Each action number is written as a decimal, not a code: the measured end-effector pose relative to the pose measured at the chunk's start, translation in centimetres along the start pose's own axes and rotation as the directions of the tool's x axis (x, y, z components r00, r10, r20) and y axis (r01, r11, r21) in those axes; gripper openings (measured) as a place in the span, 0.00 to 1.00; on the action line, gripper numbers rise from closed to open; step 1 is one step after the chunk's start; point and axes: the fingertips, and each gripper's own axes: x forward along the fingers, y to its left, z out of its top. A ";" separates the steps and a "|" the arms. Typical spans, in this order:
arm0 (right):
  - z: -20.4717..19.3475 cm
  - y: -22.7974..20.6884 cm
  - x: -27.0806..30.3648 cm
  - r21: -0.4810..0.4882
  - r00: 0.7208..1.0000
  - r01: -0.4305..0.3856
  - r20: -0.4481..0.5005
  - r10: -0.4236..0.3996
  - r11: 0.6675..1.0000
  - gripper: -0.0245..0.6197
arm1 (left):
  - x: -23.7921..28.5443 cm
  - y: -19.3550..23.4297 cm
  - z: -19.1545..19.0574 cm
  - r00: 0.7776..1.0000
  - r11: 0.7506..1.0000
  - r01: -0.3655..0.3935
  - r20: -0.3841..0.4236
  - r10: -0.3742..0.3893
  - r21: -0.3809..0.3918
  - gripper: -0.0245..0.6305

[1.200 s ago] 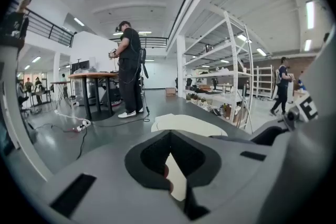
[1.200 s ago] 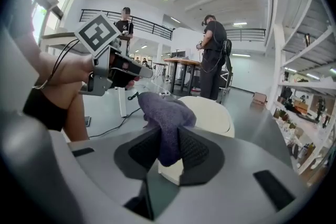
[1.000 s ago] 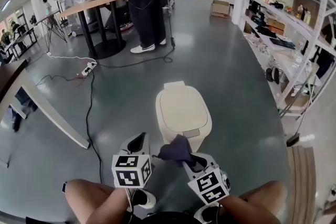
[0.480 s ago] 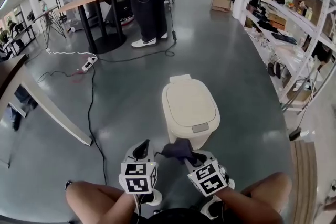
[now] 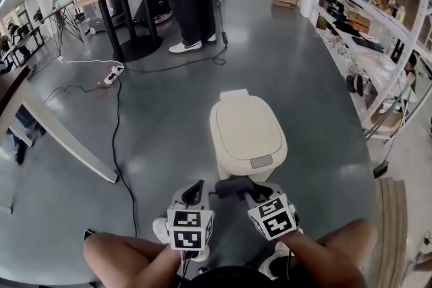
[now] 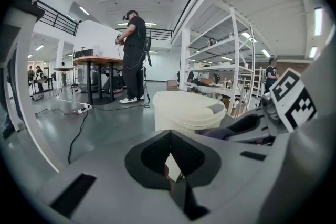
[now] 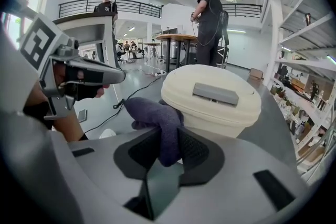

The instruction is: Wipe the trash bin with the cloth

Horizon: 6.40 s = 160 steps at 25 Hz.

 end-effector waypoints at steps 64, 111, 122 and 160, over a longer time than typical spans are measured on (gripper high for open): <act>-9.4 -3.2 7.1 0.132 0.970 0.012 -0.243 0.021 0.991 0.18 | 5.5 -3.7 -5.2 0.987 0.997 0.077 -0.142 -0.073 0.025 0.04; -12.7 -11.2 8.3 0.147 0.958 0.150 -0.266 -0.107 0.978 0.18 | 8.4 -4.3 -5.4 0.977 0.994 0.103 -0.189 -0.097 0.023 0.04; -15.0 -6.4 9.2 0.097 0.940 0.063 -0.341 -0.026 0.993 0.18 | 9.0 -3.6 -7.0 0.971 0.997 0.082 -0.228 -0.079 0.005 0.04; -20.6 -7.8 12.7 0.165 0.903 0.104 -0.429 -0.023 0.981 0.18 | 9.6 -3.7 -12.1 0.933 0.995 0.097 -0.347 -0.092 -0.002 0.04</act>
